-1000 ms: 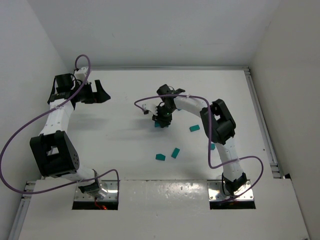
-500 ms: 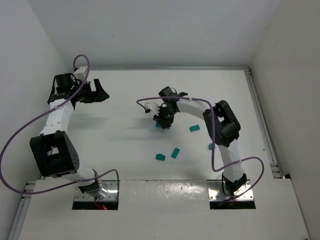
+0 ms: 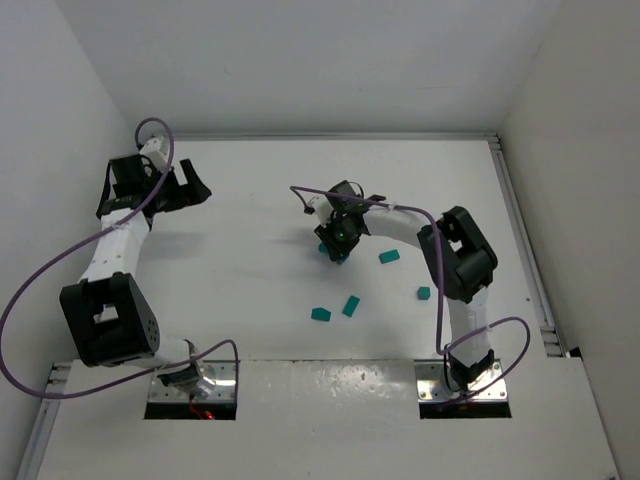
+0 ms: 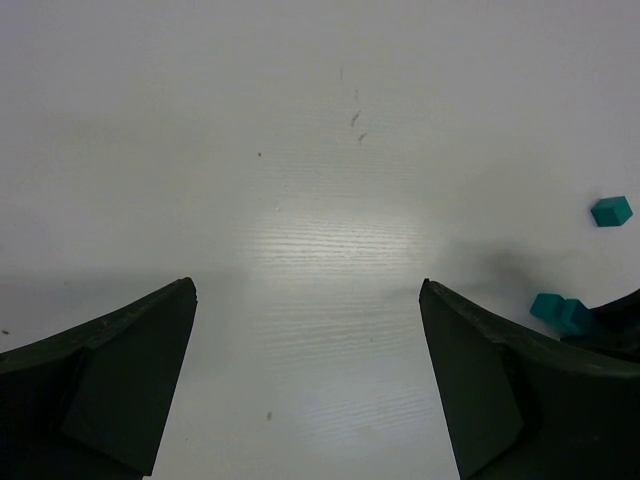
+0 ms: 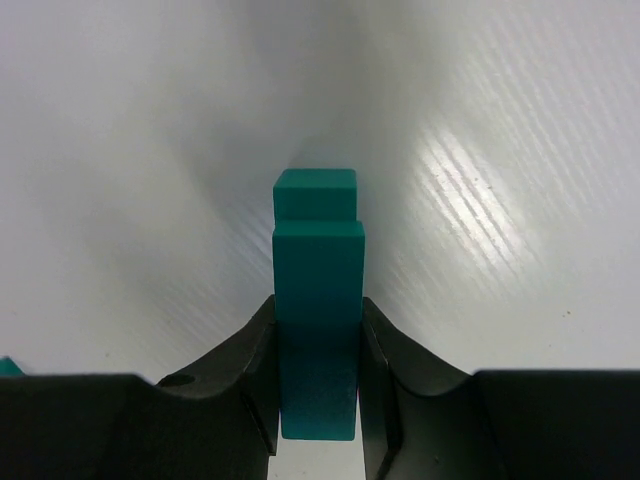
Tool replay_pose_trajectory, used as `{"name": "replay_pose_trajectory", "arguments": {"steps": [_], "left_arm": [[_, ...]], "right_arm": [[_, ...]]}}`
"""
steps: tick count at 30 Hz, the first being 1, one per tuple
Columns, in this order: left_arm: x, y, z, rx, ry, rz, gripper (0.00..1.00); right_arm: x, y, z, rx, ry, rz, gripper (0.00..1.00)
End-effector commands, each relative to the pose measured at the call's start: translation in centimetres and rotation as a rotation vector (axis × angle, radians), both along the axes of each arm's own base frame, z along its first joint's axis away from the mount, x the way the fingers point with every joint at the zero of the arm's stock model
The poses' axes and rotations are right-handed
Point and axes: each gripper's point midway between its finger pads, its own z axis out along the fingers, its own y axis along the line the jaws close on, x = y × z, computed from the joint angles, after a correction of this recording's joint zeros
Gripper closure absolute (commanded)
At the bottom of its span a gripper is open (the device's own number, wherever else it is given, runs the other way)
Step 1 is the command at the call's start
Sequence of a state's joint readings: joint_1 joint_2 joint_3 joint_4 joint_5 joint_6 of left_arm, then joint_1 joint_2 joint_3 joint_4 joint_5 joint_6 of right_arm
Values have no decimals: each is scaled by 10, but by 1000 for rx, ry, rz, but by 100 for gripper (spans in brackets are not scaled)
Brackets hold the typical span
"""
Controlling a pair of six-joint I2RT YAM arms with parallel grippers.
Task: Build the wood block tower
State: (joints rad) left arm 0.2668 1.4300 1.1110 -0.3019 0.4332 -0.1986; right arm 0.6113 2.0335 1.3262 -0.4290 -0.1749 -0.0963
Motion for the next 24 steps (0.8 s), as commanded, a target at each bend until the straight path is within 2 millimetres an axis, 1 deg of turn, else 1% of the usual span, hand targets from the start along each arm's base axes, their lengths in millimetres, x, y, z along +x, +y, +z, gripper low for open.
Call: {"name": "replay_pose_trajectory", "arguments": {"steps": [1,2,3,4,6,11,13,14,16,17,19,20,21,22,24], "left_arm": [[1,3,21,16,-74,53,0],[1,3,21,16,-74,53,0],[0,2,16,14,-63,53,0],[0,2,16,14,-63,53,0],[-1,0,16,8,-65,44,0],[-1,-1,17,9,-68,29,0],[-2,-1,9,5,-50,29,0],[-2,-1,9,5,-50,29,0],[0,-1,11,7,-59,29,0],[0,-1,11,7,-59,29,0],[0,-1,11,7,-59,29,0],[0,-1,11,7,-59,29,0],[0,-1,11,7,-59,29,0],[0,-1,11,7,-59,29,0],[0,-1,11,7,-59,29,0]], "right_arm": [[14,3,10,16,-51,-154,100],[17,5,11,13,-50,-170,100],[15,2,6,-4,-32,-179,100],[20,0,6,-23,-48,-203,100],[21,3,7,-29,-53,-204,100],[14,-2,1,-58,-35,-241,100],[15,-3,0,-70,-36,-261,100],[13,-3,-3,-76,-22,-274,100],[16,1,0,-66,-22,-279,100],[12,3,-6,-71,4,-287,100],[16,7,-2,-61,4,-299,100],[16,6,-5,-71,12,-301,99],[16,6,-5,-72,14,-302,93],[15,6,-5,-73,19,-309,89],[15,7,-5,-71,24,-318,88]]}}
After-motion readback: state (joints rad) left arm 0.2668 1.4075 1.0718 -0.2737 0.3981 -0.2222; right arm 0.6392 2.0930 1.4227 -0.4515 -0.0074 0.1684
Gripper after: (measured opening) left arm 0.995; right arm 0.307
